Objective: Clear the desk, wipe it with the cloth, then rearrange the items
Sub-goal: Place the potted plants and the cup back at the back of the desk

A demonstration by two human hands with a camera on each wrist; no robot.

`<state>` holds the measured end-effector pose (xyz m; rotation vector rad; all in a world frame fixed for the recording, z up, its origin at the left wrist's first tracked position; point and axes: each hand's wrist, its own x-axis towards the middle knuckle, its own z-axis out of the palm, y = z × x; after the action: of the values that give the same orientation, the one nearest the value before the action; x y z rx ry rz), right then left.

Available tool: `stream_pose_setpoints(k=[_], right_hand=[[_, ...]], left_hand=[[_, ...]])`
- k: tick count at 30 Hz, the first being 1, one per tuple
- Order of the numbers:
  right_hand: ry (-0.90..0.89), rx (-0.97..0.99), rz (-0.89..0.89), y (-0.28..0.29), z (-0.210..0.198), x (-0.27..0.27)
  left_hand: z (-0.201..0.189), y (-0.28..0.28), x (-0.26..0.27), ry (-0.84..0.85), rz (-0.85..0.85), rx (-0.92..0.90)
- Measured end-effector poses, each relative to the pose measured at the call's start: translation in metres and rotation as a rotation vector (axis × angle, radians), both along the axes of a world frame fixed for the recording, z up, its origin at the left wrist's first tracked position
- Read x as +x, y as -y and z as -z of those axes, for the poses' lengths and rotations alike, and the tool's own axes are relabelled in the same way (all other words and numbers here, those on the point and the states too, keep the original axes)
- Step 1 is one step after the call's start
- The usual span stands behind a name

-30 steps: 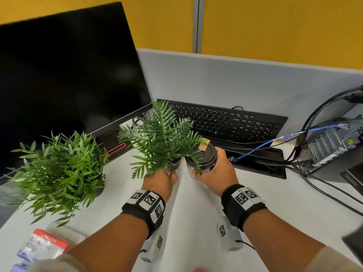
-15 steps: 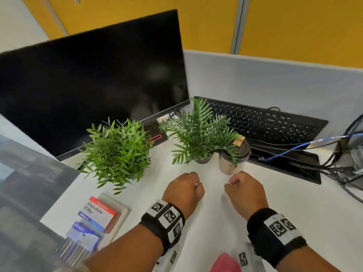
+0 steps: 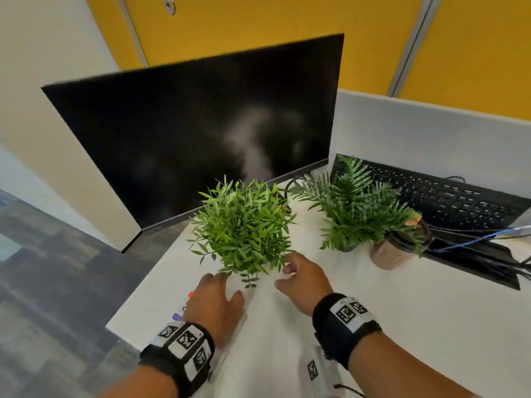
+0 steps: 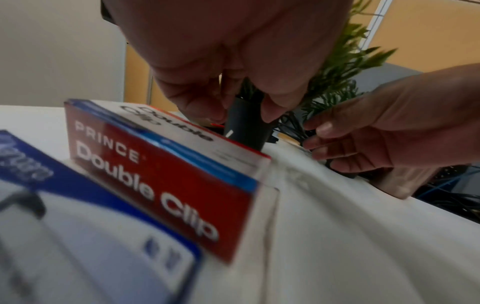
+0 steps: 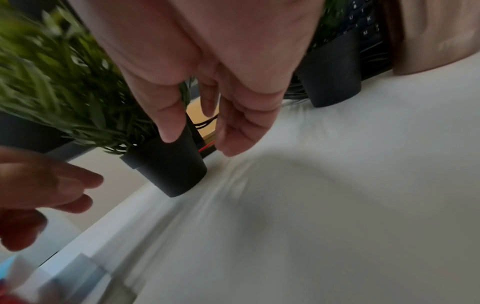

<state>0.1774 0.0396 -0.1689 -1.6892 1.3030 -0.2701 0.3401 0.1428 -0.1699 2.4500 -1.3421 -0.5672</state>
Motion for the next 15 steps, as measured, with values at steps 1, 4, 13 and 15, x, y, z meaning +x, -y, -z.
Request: stream_pose_setpoints(k=[1, 4, 13, 15], right_hand=[[-0.005, -0.01, 0.011, 0.003, 0.001, 0.012], [0.021, -0.048, 0.024, 0.01, 0.002, 0.036], [-0.165, -0.03, -0.052, 0.003, 0.004, 0.064], [-0.123, -0.02, 0.021, -0.004, 0.005, 0.065]], left_hand=[[0.0, 0.002, 0.011, 0.001, -0.002, 0.013], [-0.007, 0.018, 0.035, -0.013, -0.012, 0.012], [-0.027, 0.046, 0.054, -0.051, 0.216, 0.13], [-0.027, 0.043, 0.054, -0.029, 0.234, 0.119]])
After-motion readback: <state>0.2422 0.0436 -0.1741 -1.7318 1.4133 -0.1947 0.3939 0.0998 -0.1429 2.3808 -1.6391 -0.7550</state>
